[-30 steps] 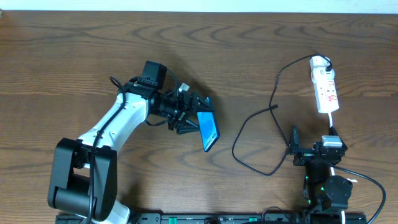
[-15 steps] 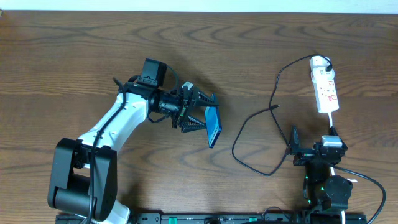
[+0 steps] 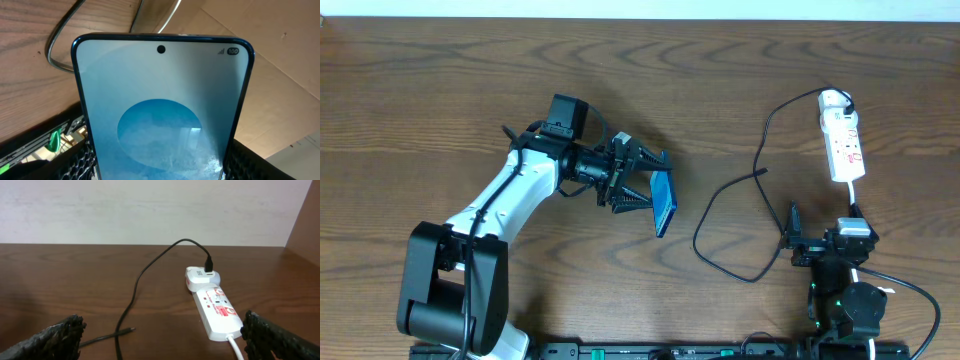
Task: Plug charger to phone and switch on socket
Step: 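Lift the phone with the left gripper and tilt it upright, then move the right gripper to the held phone and grasp its side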
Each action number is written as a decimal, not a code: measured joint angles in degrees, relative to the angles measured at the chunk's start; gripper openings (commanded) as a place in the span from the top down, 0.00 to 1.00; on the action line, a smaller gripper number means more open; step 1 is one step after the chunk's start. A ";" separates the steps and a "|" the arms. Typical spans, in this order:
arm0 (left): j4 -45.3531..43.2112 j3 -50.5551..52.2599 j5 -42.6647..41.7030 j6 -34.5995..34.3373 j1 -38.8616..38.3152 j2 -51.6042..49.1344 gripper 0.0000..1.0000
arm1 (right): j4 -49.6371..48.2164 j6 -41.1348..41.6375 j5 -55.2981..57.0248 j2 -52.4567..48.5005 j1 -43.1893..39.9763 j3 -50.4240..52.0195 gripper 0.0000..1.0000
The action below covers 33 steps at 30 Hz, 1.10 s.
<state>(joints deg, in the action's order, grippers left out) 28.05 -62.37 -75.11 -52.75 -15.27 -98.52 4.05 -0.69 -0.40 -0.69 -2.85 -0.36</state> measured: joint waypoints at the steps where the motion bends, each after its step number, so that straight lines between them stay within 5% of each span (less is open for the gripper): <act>1: 0.00 0.00 0.00 0.00 0.00 0.00 0.43 | 0.00 0.00 0.00 0.00 0.00 0.00 0.01; 23: 0.00 0.00 0.00 -0.20 0.00 0.00 0.43 | -2.27 0.63 -0.70 0.02 -0.02 0.00 0.01; 33: -0.07 0.00 -0.02 -0.70 0.00 0.00 0.43 | -1.75 31.80 -21.33 -0.04 0.00 0.00 0.01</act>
<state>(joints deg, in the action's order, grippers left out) 27.99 -62.37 -75.13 -53.45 -15.27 -98.52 2.31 31.11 -21.74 -0.73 -2.85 -0.36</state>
